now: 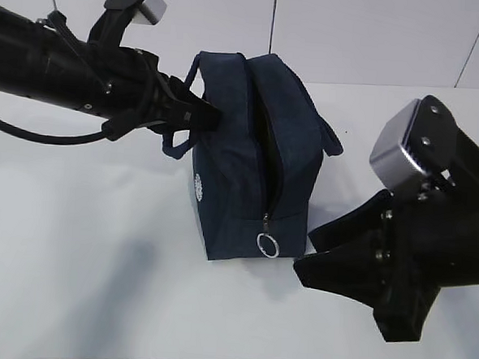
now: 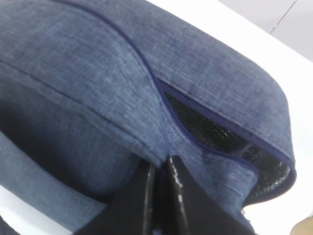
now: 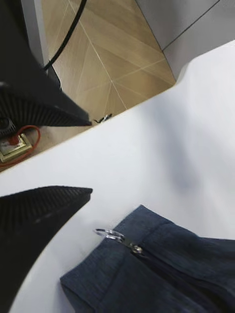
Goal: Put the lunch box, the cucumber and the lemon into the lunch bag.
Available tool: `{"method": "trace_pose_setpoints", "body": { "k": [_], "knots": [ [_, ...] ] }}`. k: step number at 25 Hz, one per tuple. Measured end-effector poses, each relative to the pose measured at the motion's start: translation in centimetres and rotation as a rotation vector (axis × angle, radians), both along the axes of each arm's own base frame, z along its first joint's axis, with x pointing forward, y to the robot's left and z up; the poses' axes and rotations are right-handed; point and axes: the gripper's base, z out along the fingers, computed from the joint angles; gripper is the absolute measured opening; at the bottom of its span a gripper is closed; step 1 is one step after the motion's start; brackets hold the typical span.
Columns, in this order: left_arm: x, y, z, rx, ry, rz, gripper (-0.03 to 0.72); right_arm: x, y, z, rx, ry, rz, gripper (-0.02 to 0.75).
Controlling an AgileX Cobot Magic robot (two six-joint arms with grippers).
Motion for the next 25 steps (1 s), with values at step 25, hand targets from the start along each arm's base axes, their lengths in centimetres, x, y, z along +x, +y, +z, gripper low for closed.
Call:
{"method": "trace_pose_setpoints", "body": {
  "k": [25],
  "knots": [
    [-0.4, -0.2, 0.1, -0.022, 0.016, -0.040, 0.001, 5.1, 1.3, -6.5, -0.098, -0.173, 0.055, 0.335]
  ]
}}
